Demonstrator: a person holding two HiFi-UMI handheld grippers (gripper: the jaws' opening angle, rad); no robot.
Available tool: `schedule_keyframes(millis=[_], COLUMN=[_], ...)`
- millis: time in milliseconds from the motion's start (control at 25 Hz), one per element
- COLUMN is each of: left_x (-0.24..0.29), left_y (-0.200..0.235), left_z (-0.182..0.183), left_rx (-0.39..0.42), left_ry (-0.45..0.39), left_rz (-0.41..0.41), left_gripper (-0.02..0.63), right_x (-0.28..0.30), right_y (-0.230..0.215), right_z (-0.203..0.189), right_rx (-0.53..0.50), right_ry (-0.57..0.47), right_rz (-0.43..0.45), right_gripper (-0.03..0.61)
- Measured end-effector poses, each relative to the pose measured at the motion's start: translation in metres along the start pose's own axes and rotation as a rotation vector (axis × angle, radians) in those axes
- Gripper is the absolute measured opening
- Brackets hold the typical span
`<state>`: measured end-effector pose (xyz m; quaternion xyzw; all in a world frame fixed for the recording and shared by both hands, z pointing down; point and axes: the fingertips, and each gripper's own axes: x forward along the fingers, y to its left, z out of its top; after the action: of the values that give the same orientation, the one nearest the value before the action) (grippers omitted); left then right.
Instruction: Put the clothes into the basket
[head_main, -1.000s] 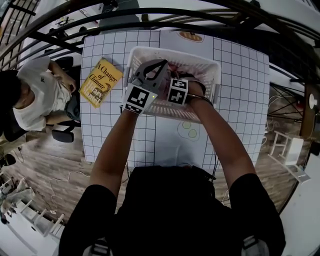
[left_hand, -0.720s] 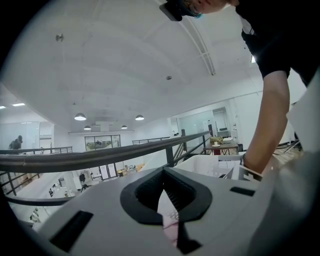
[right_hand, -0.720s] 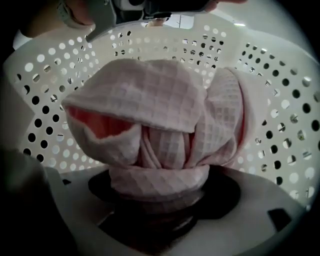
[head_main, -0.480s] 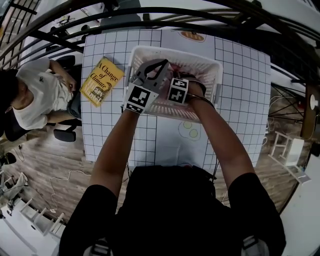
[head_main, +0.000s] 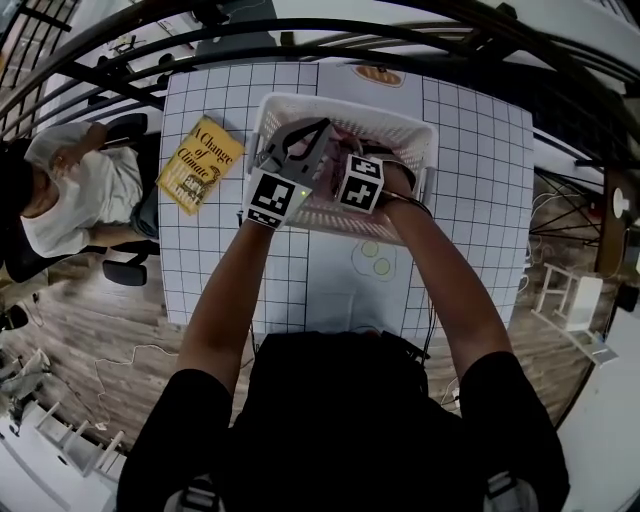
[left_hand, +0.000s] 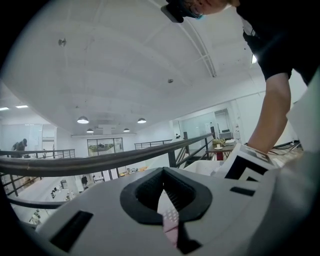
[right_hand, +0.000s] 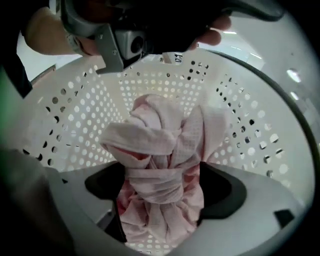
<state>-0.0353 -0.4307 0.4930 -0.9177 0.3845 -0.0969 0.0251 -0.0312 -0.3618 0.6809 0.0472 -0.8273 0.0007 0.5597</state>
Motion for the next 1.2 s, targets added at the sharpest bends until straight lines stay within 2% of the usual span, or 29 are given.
schedule_keyframes(millis=[360,600,760,920,1200], left_x=[-0.02,-0.044,-0.065,-0.087,-0.12], left_y=[0.007,-0.004,-0.017,-0.04,-0.086], left_z=[0.053,0.086,0.1,0.111,0.099], left_rx=[0.02,0.02,-0.008,-0.046,-0.102], left_ry=[-0.084,-0.111,-0.134,-0.158,-0.13], left_rz=[0.004,-0.008,-0.007,-0.026,-0.045], left_gripper=[0.0,0.0,0.0,0.0,0.0], right_x=[-0.087,-0.147,-0.183,-0.22,-0.261], right_y=[-0.018,-0.012,-0.001,0.018,0.069], right_z=[0.025,0.035,0.037,0.043,0.044], right_rx=[0.05,0.131,0.187,0.246,0.37], right_ry=[-0.123,-0.271,-0.407,-0.593,-0.854], right_rz=[-0.142,-0.198,-0.247,-0.293,-0.322], right_gripper=[0.448,0.446,0.445,0.445,0.442])
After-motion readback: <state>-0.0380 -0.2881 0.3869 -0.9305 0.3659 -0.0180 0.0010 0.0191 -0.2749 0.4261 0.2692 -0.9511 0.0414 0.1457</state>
